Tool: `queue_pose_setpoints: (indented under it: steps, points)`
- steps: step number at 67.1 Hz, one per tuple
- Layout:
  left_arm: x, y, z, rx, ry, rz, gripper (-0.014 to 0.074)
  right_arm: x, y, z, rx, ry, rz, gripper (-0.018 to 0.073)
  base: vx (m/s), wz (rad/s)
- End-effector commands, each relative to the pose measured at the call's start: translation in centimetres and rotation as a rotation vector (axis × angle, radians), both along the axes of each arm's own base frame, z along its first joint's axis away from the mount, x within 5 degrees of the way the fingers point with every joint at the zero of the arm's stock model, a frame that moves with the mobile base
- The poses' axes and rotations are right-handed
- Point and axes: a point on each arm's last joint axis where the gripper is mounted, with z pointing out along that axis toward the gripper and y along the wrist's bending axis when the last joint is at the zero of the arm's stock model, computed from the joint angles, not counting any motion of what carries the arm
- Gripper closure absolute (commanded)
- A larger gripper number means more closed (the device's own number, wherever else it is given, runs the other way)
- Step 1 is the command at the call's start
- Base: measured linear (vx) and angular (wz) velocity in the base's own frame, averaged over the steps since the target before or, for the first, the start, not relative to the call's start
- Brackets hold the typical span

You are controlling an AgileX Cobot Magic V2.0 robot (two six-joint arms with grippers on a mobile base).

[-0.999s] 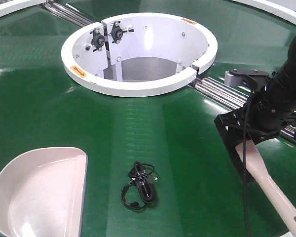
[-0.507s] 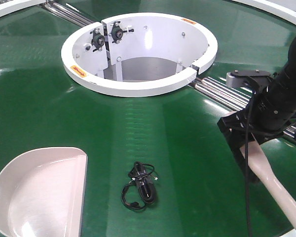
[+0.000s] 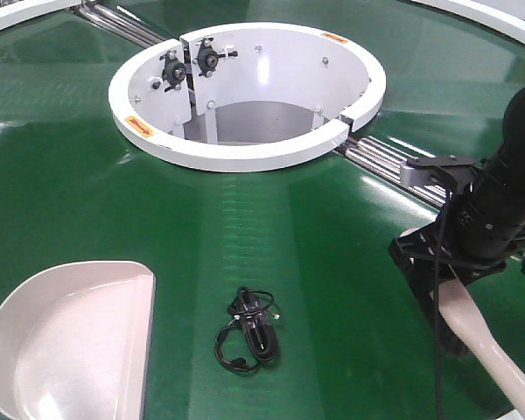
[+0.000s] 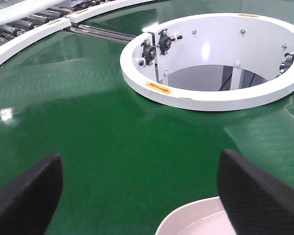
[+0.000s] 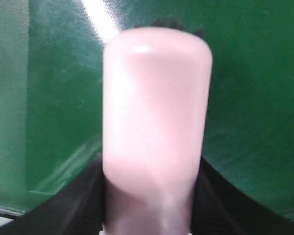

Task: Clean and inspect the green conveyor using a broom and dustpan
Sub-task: 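Reach the left gripper to the cream dustpan handle and grasp it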

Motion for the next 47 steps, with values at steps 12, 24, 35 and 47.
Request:
queue_pose_setpoints:
  steps: [12,24,35,47]
  points:
    - [0.0,0.8,1.3,0.606,-0.059,-0.089,0.0006,-0.8,-0.1,1.8,0.005,-0.007,0.018,0.0562,0.00,0.00]
    - [-0.1,1.9,1.5,1.337,0.008,-0.194,0.0006,-0.8,-0.1,1.8,0.005,-0.007,0.018,0.0562,0.00,0.00]
    - [0.0,2.2,2.1,1.571,0.010,-0.191,0.0006,-0.8,-0.1,1.8,0.005,-0.007,0.018,0.0562,0.00,0.00]
    - [0.0,2.3,2.0,1.570,0.022,-0.192,0.0006,-0.8,-0.1,1.8,0.005,-0.007,0.018,0.0562,0.00,0.00]
